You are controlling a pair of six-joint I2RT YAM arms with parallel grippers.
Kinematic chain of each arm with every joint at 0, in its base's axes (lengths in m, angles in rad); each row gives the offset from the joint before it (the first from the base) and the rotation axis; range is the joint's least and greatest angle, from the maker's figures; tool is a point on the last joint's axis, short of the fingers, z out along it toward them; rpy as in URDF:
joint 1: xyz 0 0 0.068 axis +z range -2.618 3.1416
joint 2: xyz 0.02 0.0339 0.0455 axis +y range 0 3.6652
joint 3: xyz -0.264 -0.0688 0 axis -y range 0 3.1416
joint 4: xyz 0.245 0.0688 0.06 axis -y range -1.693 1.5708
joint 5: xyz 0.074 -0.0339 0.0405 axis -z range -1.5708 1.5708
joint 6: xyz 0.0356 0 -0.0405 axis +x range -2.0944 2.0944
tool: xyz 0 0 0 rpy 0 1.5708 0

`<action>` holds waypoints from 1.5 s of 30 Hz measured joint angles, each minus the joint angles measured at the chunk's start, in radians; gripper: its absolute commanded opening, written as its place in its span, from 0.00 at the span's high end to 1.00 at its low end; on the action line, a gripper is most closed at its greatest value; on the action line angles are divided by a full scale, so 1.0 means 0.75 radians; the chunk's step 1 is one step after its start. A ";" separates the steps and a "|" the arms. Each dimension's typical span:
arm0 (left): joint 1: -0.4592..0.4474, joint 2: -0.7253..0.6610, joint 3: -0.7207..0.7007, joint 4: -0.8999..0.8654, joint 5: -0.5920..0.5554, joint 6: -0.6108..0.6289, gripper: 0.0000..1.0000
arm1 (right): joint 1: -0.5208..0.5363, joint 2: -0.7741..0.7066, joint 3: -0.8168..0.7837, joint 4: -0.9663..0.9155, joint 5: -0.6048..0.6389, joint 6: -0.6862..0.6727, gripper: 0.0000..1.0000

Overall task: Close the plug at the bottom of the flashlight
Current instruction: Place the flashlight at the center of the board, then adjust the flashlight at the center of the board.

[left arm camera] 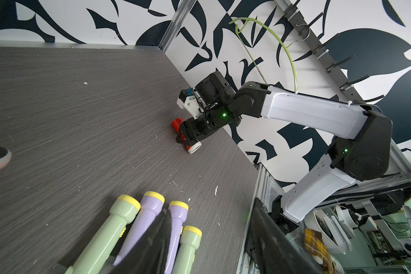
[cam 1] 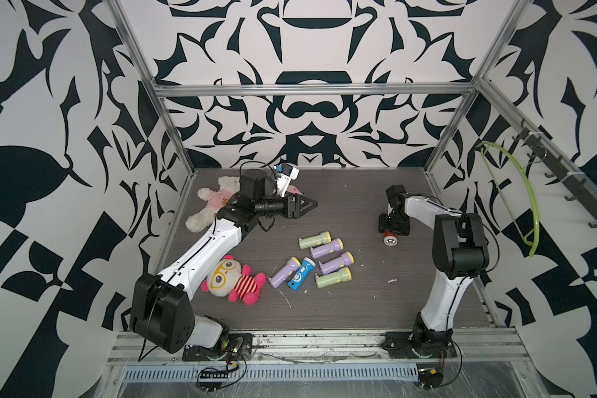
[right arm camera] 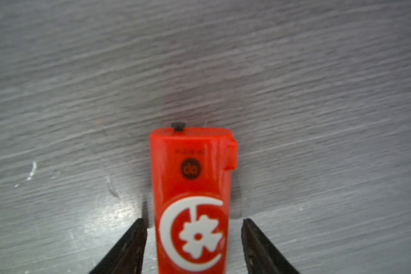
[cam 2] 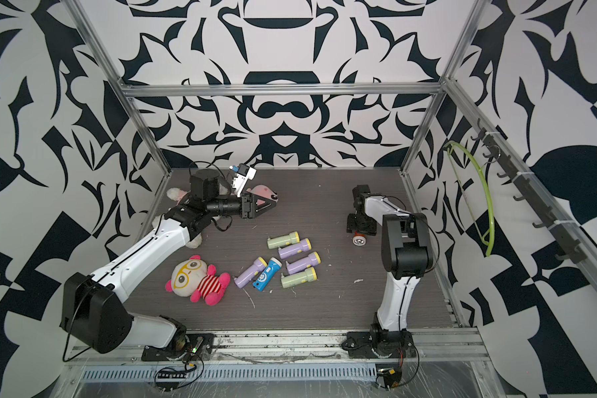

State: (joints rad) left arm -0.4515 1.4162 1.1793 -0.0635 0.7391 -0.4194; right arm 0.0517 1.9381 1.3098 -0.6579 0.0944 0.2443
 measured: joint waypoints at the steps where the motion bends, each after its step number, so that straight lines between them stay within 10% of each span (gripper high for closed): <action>1: 0.000 0.000 0.000 0.000 0.000 0.000 0.41 | 0.000 -0.003 0.000 -0.004 0.002 0.000 0.33; 11: 0.003 0.000 0.000 -0.010 -0.001 -0.001 0.45 | 0.033 -0.357 -0.022 -0.033 -0.009 -0.031 0.33; 18: 0.020 0.007 0.014 -0.065 -0.049 -0.011 0.47 | 0.420 -0.528 -0.030 0.009 -0.064 -0.127 0.43; 22: 0.074 0.024 0.011 -0.072 -0.066 -0.068 0.48 | 0.639 -0.508 -0.030 0.021 -0.119 -0.154 0.47; 30: 0.149 0.013 -0.142 -0.111 -0.141 -0.145 0.52 | 0.845 -0.363 -0.026 0.090 -0.184 -0.204 0.94; 45: 0.369 -0.214 -0.430 -0.115 -0.386 -0.360 0.48 | 1.016 0.023 0.197 0.134 -0.276 -0.154 0.92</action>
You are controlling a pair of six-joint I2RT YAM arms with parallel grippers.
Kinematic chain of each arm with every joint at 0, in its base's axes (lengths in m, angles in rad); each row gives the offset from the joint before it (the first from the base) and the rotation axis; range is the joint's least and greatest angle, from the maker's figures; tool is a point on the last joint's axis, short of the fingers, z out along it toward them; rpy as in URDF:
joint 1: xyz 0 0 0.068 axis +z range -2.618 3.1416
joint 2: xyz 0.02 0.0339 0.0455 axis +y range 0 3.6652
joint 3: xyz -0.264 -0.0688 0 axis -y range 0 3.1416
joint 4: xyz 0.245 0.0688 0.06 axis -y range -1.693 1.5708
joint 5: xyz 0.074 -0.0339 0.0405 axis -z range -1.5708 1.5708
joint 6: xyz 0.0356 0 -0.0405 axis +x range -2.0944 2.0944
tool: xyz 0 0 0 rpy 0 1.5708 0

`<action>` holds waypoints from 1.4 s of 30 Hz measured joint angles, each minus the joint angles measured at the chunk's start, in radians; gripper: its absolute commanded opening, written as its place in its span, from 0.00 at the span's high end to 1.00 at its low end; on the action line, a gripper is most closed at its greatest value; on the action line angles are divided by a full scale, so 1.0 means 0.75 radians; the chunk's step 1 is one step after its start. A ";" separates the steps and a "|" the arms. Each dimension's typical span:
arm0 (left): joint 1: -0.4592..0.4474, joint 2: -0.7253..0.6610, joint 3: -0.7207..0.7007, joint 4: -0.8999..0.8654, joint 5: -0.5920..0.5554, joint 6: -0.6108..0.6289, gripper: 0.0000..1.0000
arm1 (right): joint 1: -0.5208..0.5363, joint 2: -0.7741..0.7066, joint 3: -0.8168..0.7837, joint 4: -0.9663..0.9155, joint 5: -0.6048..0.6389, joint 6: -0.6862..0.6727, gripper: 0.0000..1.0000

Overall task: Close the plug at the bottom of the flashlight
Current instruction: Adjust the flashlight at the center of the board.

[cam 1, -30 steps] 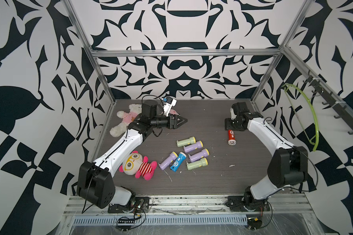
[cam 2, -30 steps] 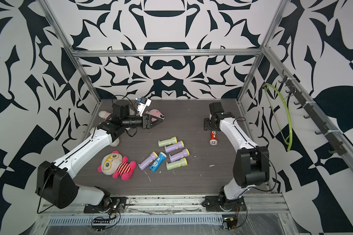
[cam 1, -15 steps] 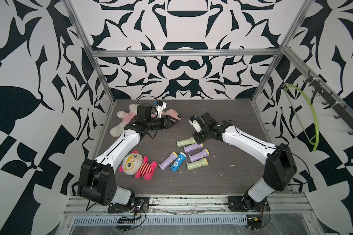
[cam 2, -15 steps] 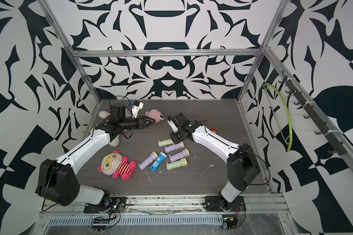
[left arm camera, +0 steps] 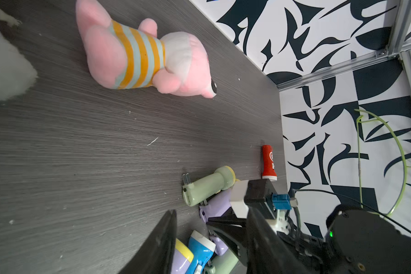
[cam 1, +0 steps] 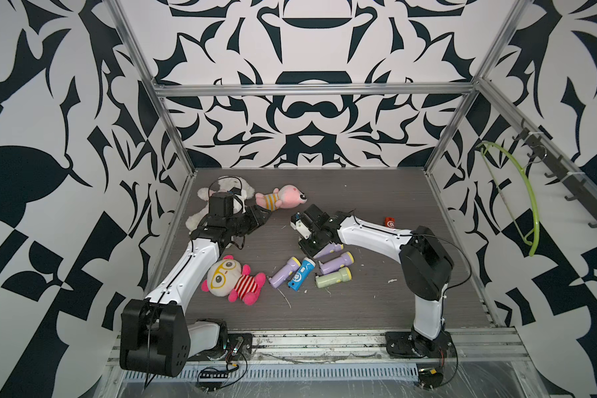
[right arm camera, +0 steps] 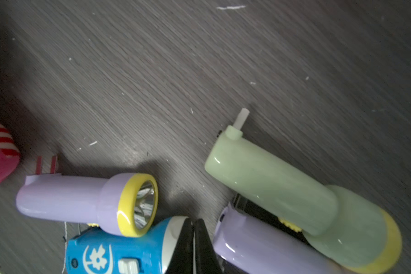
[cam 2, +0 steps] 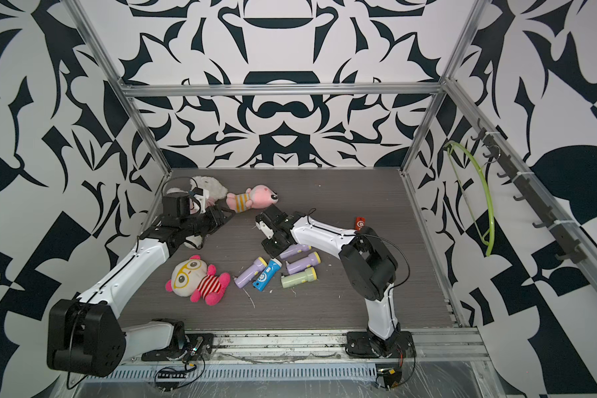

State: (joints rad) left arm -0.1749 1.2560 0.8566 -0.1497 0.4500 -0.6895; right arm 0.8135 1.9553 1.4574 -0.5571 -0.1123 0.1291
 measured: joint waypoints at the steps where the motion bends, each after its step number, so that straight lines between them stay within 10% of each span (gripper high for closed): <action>1: 0.000 0.000 -0.012 0.012 0.003 -0.008 0.48 | 0.000 0.023 0.024 -0.002 0.000 0.001 0.92; 27: -0.001 0.077 -0.043 0.120 0.117 -0.058 0.49 | -0.029 0.152 0.149 -0.091 0.001 -0.055 0.93; 42: -0.085 0.282 0.074 0.148 0.080 -0.100 0.50 | -0.421 0.319 0.328 0.052 -0.151 -0.036 0.94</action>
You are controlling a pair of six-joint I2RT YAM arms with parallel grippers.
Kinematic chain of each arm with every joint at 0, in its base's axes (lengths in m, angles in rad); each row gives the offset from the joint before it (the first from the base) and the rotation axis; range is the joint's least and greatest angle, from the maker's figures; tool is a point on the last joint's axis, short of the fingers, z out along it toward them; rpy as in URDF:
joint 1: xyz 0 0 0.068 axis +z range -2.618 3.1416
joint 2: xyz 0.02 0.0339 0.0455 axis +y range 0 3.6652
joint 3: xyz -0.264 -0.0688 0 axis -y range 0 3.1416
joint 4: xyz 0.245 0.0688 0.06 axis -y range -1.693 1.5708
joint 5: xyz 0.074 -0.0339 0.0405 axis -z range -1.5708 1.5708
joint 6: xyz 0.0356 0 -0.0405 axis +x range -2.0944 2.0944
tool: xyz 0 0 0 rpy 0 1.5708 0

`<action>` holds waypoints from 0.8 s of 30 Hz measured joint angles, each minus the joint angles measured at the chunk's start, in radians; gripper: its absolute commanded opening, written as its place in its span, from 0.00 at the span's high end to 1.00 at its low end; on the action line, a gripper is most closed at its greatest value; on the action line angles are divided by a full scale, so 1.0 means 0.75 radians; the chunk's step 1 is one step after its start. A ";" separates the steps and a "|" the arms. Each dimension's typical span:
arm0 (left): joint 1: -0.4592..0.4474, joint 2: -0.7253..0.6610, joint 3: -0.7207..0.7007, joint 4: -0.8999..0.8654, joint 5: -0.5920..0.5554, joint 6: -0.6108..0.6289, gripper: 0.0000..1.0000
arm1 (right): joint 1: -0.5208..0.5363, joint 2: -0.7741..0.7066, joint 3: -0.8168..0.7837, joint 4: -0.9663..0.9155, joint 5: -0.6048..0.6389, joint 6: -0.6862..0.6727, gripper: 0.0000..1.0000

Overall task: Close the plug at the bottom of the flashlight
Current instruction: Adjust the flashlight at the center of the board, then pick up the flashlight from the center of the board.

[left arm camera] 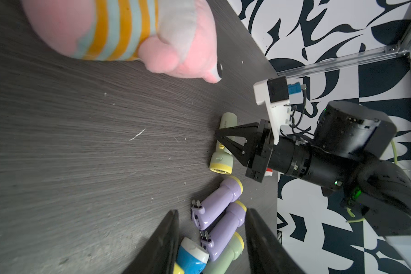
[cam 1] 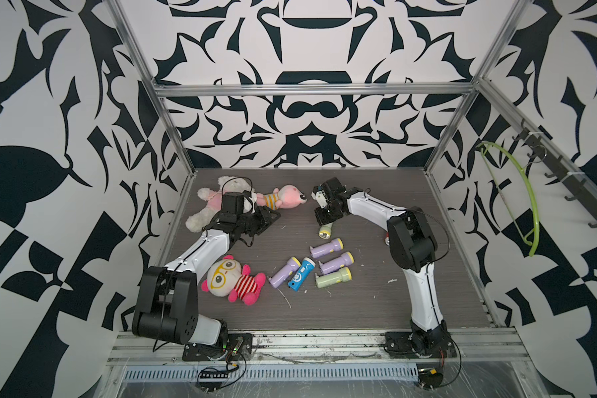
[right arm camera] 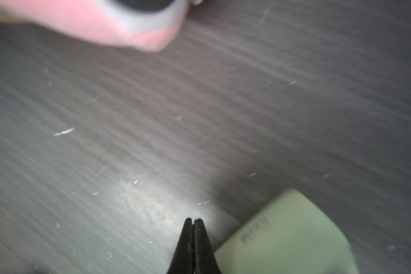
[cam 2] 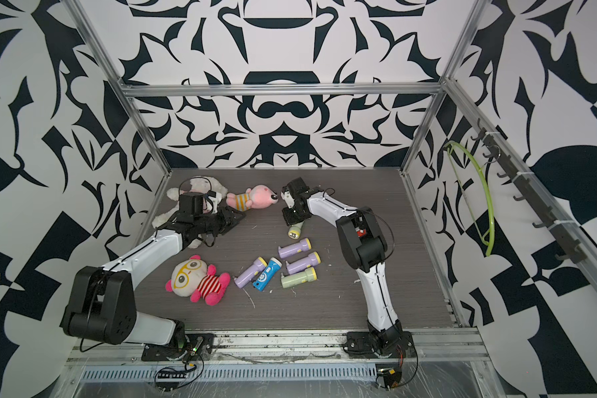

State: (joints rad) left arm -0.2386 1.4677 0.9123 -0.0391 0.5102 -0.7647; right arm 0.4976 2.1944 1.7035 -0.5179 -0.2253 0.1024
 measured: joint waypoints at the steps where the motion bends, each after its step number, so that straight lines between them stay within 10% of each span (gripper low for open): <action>1: -0.023 0.033 0.038 0.000 -0.005 0.002 0.50 | -0.012 0.000 0.000 0.002 -0.011 0.000 0.94; 12: -0.226 0.600 0.662 -0.029 0.044 0.048 0.51 | -0.092 -0.260 -0.090 -0.006 -0.013 0.064 0.94; 24: -0.506 0.949 1.453 -0.650 -0.088 0.605 0.51 | -0.401 -0.703 -0.547 -0.032 0.197 0.227 0.85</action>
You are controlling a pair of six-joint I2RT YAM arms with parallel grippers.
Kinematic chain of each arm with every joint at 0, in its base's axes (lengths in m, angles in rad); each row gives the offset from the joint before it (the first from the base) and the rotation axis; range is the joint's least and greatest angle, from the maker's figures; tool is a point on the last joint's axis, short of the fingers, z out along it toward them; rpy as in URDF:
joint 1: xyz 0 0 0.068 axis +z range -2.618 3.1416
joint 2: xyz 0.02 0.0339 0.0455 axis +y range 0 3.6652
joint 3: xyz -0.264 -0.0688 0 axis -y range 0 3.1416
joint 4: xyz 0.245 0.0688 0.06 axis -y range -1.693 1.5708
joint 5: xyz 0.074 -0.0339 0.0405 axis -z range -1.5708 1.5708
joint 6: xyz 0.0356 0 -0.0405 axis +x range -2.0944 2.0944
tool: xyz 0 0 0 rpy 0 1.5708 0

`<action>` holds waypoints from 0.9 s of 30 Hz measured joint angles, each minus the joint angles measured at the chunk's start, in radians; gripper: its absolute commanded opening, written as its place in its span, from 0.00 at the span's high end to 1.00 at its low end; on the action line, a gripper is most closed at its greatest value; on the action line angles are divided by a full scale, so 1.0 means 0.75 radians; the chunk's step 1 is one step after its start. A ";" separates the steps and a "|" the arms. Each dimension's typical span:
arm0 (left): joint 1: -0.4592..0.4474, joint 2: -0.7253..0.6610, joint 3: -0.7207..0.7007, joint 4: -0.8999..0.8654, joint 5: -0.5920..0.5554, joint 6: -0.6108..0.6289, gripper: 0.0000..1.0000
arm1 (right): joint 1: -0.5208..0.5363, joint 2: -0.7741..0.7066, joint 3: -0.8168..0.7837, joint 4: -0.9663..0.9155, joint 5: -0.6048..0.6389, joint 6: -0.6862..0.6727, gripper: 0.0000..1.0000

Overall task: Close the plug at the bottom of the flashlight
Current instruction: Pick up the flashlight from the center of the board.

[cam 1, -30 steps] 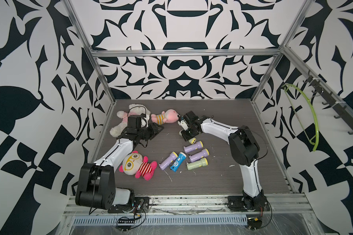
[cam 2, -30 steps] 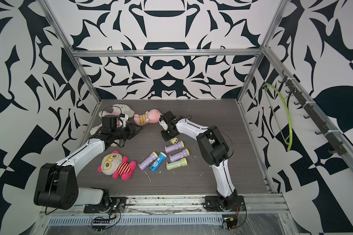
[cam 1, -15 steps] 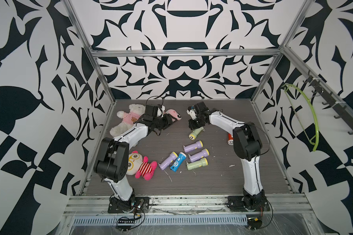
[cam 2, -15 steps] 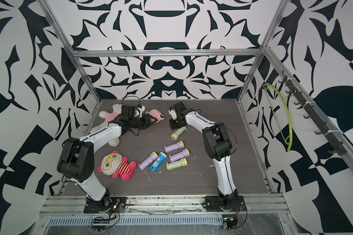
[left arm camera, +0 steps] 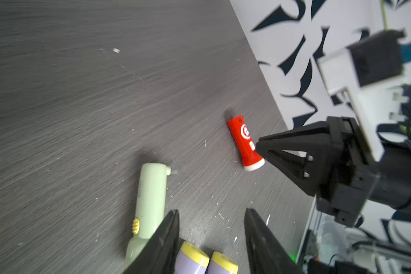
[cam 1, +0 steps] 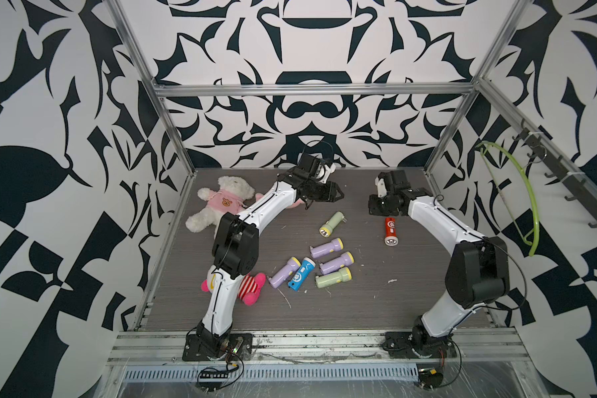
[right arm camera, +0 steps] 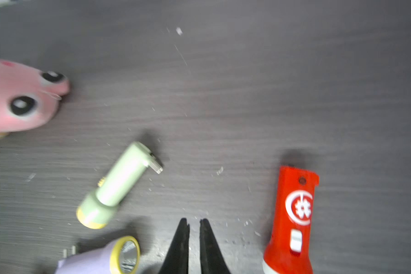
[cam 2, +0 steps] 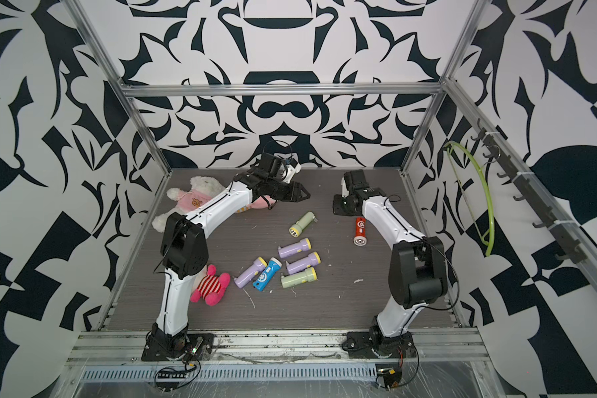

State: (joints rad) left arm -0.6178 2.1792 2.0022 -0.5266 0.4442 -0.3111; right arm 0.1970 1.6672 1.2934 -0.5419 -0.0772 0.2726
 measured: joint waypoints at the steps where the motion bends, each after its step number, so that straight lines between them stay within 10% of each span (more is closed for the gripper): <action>1: -0.011 0.014 0.018 -0.033 -0.023 0.030 0.52 | 0.003 -0.002 -0.017 -0.001 0.006 0.004 0.85; 27: -0.186 0.360 0.338 -0.468 -0.605 0.382 0.49 | -0.052 -0.124 -0.056 0.002 0.038 0.038 0.75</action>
State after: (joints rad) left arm -0.7574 2.4493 2.2555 -0.8780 -0.0093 -0.0242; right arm 0.1581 1.5742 1.2514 -0.5407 -0.0486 0.3008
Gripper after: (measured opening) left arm 0.500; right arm 0.238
